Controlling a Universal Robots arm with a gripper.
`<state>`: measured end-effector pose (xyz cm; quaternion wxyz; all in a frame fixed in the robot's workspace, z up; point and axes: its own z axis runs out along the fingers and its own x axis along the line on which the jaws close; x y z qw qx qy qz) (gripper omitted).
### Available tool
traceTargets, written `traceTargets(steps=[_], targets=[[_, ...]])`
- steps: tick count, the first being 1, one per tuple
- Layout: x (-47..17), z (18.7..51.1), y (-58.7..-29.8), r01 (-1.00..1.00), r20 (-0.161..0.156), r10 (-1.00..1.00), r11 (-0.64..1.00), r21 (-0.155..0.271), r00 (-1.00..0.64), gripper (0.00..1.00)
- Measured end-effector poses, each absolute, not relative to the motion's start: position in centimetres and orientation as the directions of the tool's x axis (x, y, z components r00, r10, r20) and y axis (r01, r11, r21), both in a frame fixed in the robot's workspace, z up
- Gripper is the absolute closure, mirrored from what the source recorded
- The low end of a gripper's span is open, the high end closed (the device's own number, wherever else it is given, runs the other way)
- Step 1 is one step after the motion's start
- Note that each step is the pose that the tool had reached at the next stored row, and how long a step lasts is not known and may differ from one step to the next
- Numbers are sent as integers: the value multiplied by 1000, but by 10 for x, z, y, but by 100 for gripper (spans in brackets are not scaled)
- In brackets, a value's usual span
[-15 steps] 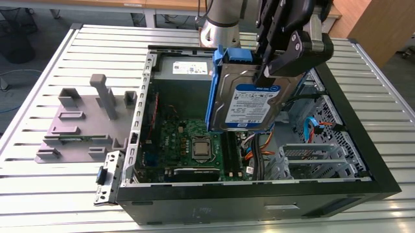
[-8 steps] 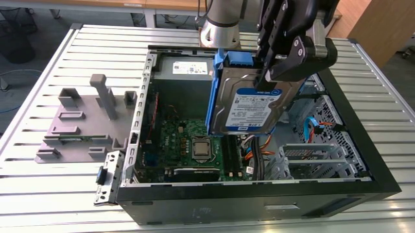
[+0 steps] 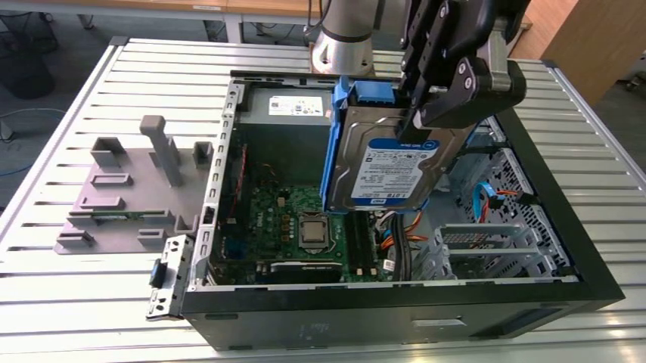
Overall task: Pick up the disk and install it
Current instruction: 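Pick up the disk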
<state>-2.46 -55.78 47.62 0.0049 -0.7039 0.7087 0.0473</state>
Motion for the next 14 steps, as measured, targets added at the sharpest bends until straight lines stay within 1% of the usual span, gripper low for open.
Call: traceTargets(steps=[14], targets=[[-20, 476, -559, -998, -74, -997, 4, 60, -9, 65]])
